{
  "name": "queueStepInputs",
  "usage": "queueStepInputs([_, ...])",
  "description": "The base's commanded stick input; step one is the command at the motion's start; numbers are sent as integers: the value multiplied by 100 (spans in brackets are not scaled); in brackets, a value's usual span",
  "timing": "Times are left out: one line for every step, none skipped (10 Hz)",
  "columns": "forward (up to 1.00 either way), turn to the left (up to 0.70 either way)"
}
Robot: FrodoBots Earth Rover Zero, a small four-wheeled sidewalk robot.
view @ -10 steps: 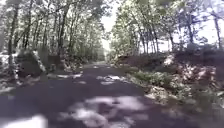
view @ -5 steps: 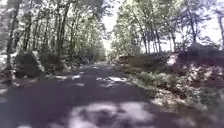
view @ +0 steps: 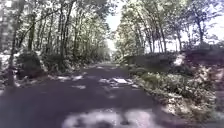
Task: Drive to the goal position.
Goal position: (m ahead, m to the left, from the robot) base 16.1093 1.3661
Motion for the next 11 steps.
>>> queueStepInputs([45,0])
queueStepInputs([45,0])
queueStepInputs([45,0])
queueStepInputs([45,0])
queueStepInputs([45,9])
queueStepInputs([45,26])
queueStepInputs([45,27])
queueStepInputs([45,27])
queueStepInputs([45,27])
queueStepInputs([45,16])
queueStepInputs([45,1])
